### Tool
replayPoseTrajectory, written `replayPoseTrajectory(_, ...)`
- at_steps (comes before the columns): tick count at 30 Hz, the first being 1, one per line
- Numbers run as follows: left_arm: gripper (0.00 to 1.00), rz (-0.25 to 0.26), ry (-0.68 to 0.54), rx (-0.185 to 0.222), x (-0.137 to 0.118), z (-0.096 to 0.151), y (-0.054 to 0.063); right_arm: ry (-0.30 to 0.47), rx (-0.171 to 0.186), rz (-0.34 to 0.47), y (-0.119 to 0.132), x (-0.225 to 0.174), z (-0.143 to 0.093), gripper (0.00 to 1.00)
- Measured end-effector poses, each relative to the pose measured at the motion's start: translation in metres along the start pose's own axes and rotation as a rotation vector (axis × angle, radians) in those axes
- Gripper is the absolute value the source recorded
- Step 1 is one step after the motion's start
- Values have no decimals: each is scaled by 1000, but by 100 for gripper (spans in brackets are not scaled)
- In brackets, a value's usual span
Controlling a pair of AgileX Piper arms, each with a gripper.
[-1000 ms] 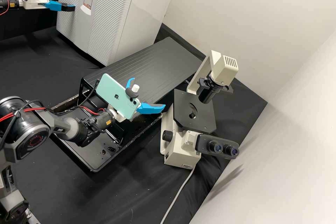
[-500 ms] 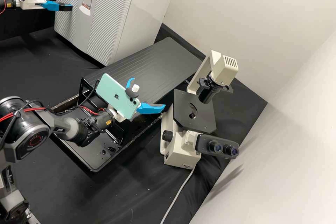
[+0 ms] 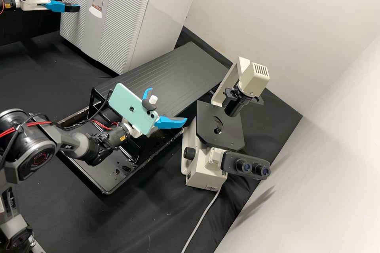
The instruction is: Open the incubator door
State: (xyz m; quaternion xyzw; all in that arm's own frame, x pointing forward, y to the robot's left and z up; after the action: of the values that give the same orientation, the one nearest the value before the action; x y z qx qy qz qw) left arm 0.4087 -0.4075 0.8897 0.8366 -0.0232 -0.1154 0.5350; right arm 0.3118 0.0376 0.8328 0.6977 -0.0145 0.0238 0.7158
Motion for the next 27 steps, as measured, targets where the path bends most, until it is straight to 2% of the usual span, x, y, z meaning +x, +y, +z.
replayPoseTrajectory(18, 0, 3, -5, -22, -12, 7, -3, 0, 0, 0, 0, 0, 0, 100)
replayPoseTrajectory(27, 0, -10, 9, -29, -30, 22, -1, 0, 0, 0, 0, 0, 0, 100)
